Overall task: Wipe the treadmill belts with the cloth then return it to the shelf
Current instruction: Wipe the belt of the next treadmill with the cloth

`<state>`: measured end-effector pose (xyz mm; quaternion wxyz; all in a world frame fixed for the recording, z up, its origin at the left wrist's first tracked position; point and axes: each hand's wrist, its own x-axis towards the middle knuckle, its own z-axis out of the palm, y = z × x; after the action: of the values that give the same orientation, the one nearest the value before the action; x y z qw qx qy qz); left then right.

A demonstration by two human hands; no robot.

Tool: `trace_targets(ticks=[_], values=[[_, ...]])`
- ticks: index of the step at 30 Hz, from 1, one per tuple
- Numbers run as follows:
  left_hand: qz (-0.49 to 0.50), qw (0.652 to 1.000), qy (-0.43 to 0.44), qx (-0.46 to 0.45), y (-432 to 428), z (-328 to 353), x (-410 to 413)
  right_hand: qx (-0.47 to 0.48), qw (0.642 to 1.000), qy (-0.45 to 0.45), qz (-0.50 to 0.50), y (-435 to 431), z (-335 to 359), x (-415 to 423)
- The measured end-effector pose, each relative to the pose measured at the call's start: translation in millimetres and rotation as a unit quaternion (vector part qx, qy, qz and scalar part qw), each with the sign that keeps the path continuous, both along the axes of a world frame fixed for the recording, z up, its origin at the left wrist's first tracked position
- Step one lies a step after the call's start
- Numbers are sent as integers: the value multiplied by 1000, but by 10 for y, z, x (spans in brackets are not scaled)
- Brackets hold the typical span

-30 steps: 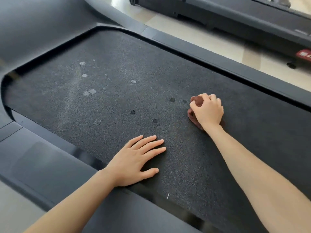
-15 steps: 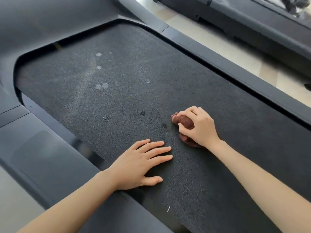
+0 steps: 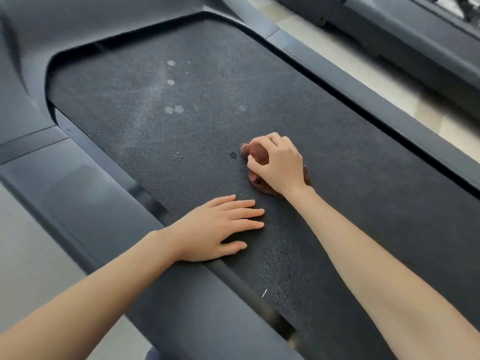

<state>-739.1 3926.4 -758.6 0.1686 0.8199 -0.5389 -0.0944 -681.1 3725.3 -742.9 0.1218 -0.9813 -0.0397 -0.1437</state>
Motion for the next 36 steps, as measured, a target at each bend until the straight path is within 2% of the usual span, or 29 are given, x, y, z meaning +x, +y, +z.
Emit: trace_targets(ticks=[2, 5, 7, 9, 13, 16, 18, 20, 23, 25, 29, 36], values=[[12, 1000, 3, -10, 254, 45, 18, 5, 998, -1, 63, 61, 27, -324], [90, 996, 1, -15, 769, 109, 74, 6, 988, -9, 153, 9, -7, -825], [115, 993, -1, -4, 988, 131, 89, -3, 983, -19, 183, -92, -24, -932], [118, 993, -10, 4, 1046, 136, 63, 5, 990, -24, 136, -123, -15, -762], [124, 992, -5, 14, 1025, 140, 54, 15, 995, -26, -94, 29, -43, -54], [127, 992, -5, 16, 1041, 145, 63, 4, 989, -9, -146, 200, -41, 142], [129, 992, -9, 15, 1042, 145, 48, 11, 995, -2, -100, 312, -18, -17], [133, 991, -11, 7, 1041, 150, 28, 29, 1000, 2, 4, 422, 33, -392], [162, 987, -5, -4, 1086, 176, 50, 43, 990, 10, 132, 454, 57, -1129], [188, 982, -9, -1, 1174, 189, 96, 47, 983, 7, 180, 395, 33, -1566], [220, 975, -8, -4, 1316, 176, 141, 24, 980, -7, 200, 348, 15, -1745], [240, 970, -16, -22, 1290, 168, 144, 22, 992, -6, 125, 1050, 28, -667]])
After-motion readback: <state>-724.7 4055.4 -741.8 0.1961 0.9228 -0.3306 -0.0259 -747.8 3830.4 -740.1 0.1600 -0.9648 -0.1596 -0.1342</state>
